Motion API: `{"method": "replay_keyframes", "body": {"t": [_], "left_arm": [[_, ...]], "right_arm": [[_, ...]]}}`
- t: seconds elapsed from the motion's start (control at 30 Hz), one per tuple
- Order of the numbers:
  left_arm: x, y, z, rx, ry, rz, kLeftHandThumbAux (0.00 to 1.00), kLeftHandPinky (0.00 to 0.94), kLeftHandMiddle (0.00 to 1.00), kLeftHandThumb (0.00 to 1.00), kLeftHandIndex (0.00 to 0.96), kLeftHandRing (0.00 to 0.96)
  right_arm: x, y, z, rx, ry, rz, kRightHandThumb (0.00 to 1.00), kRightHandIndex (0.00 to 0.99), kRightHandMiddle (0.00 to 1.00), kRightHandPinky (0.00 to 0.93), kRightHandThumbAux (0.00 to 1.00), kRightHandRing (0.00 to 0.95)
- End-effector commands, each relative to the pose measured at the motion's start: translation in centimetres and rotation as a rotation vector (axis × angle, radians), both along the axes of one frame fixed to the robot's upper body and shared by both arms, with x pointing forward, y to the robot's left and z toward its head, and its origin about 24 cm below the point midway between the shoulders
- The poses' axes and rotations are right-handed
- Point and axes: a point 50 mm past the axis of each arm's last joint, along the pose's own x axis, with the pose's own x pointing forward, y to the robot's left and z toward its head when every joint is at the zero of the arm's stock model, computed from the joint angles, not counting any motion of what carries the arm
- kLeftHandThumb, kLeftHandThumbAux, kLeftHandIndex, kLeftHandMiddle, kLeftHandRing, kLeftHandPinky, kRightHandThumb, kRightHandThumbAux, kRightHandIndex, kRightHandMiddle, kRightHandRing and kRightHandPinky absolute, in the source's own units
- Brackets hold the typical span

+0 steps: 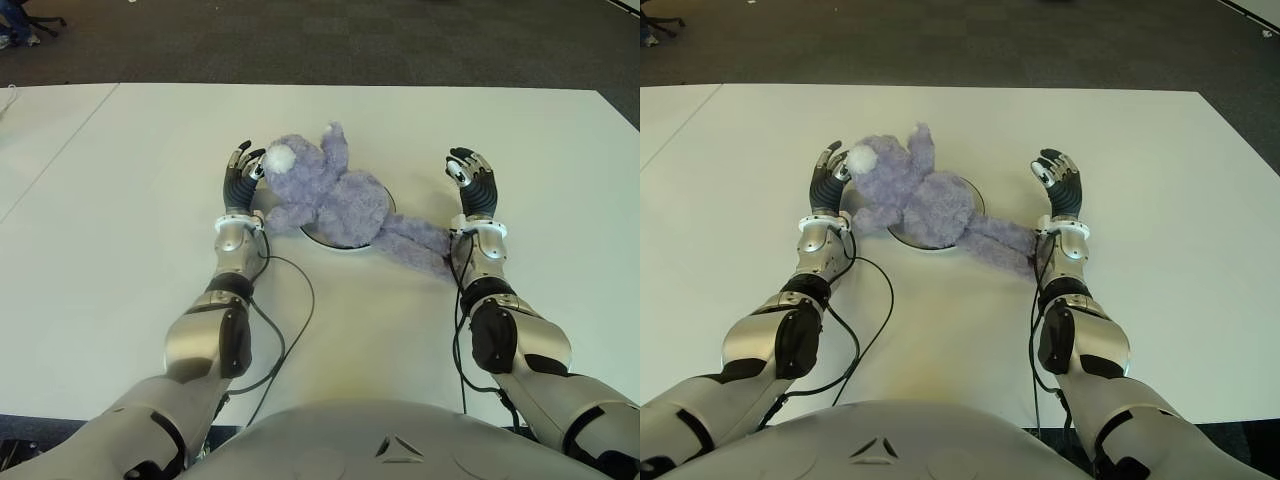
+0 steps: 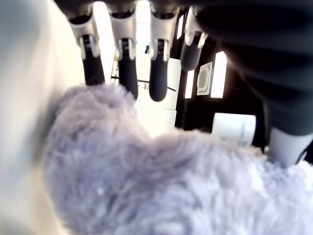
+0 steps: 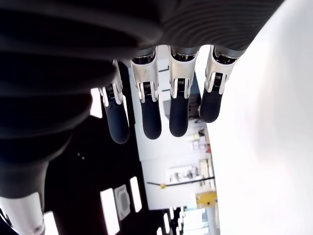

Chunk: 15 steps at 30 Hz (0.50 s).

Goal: Put the doll into the plate.

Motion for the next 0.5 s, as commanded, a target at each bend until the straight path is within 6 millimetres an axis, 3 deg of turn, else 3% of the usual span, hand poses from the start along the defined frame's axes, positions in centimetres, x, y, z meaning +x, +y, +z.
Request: {"method": "replay_keyframes", "body": {"t": [0.03,0.27,0.5], "left_arm": [[-9.33,-1.14,-9.71,-0.110,0.431,0.008,0.580,0.301,0.279,0.000,0.182,0.304],[-9.34,-1.12,-9.77,-0.120,0.438,0.008,0.584,0.314,0.273,0.000,0.183,0.298],[-9.34,-1.11,-9.80,-0.131,0.441,0.007,0.583,0.270,0.267,0.000,0.183,0.285]], "right_arm": [[-9.71,2.48,-10.94,0.151,0.450,-0.058,0.044,0.319,0.290,0.167,0.715,0.242],[-9.64,2.50,-10.94,0.126,0.465,-0.064,0.046,0.317,0.287,0.188,0.758,0.243],[-9.64,2.52,-10.99,0.118,0.475,-0.067,0.044,0.313,0.291,0.175,0.785,0.251]]}}
